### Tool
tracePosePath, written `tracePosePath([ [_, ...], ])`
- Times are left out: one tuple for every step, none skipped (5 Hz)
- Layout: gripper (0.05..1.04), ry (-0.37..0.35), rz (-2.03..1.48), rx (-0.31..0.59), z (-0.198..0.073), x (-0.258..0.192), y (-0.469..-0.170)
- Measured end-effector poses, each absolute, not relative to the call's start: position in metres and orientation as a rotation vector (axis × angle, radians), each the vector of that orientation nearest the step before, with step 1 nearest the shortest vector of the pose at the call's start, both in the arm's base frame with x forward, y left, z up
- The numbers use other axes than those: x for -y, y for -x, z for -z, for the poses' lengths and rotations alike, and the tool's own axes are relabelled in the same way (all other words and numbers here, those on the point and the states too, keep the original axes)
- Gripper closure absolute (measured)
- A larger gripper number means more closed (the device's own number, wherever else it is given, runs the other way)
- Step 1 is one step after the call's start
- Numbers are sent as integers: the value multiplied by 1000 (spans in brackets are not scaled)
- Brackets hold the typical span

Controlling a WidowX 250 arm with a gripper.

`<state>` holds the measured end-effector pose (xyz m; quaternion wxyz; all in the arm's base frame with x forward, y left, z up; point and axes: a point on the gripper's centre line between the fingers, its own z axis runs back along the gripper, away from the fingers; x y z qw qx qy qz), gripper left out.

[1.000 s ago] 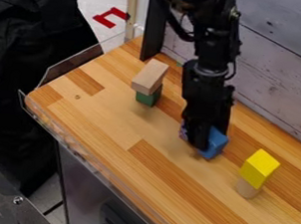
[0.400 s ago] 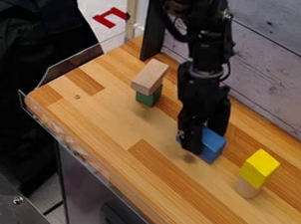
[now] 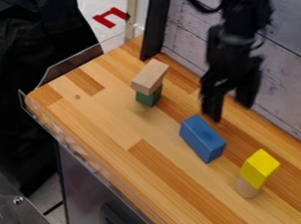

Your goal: Take the blue rectangular block off of the tower and put it in the middle of the table

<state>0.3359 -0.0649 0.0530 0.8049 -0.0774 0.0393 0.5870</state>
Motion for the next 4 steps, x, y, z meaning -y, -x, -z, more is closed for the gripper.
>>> tracePosePath([
  [83,148,-1010,-61,-89,77,-349],
  [83,118,-756,-106,-106,79,-343],
  [83,55,-507,-162,-108,70,-330],
  [83,-19,-305,-199,-102,60,-318],
])
